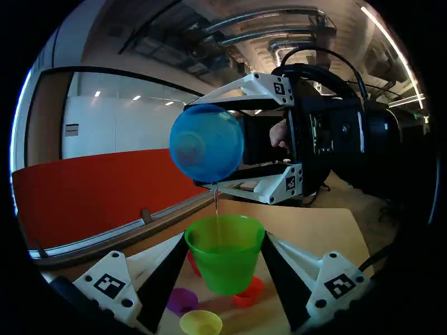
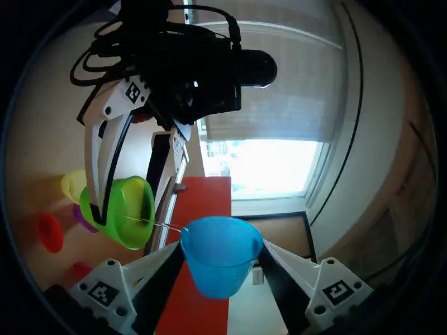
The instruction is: Pour water
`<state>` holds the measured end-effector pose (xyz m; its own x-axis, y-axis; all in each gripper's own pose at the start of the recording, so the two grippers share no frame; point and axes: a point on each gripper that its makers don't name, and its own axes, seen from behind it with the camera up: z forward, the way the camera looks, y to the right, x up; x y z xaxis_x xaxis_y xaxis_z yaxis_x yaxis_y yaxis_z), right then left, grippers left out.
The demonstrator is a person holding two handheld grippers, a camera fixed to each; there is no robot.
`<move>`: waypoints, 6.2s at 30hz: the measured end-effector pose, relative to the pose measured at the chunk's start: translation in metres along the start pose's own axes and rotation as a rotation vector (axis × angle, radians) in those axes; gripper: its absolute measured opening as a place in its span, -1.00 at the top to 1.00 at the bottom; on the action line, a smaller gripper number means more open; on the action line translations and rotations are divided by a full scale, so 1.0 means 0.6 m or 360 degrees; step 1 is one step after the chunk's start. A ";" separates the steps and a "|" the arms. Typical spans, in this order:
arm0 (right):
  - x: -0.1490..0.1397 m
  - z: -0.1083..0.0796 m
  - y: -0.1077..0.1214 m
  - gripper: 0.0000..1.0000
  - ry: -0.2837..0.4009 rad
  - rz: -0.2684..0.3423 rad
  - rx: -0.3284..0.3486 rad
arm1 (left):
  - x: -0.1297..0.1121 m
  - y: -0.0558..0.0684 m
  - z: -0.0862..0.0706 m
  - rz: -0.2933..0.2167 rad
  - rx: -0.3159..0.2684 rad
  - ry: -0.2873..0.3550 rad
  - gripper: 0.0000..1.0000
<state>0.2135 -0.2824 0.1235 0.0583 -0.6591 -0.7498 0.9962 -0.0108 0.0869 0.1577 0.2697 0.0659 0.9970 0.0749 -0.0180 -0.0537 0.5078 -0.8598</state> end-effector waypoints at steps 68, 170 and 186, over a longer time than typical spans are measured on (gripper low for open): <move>-0.037 -0.044 -0.028 -0.81 -0.0014 0.1516 -0.0021 | 0.005 -0.011 -0.016 0.0019 0.0043 -0.0018 -0.76; 0.038 -0.251 -0.421 -0.82 -0.0372 0.2073 0.1024 | -0.241 0.093 -0.105 0.0087 -0.0132 -0.0694 -0.76; 0.050 -0.273 -0.489 -0.83 -0.0400 0.2030 0.1173 | -0.298 0.114 -0.108 0.0104 -0.0184 -0.0788 -0.77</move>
<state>-0.0661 -0.1760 -0.0318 0.7529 -0.6249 0.2067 0.0243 0.3403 0.9400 -0.0204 0.2351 -0.0227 0.8444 0.5154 0.1462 -0.0809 0.3924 -0.9162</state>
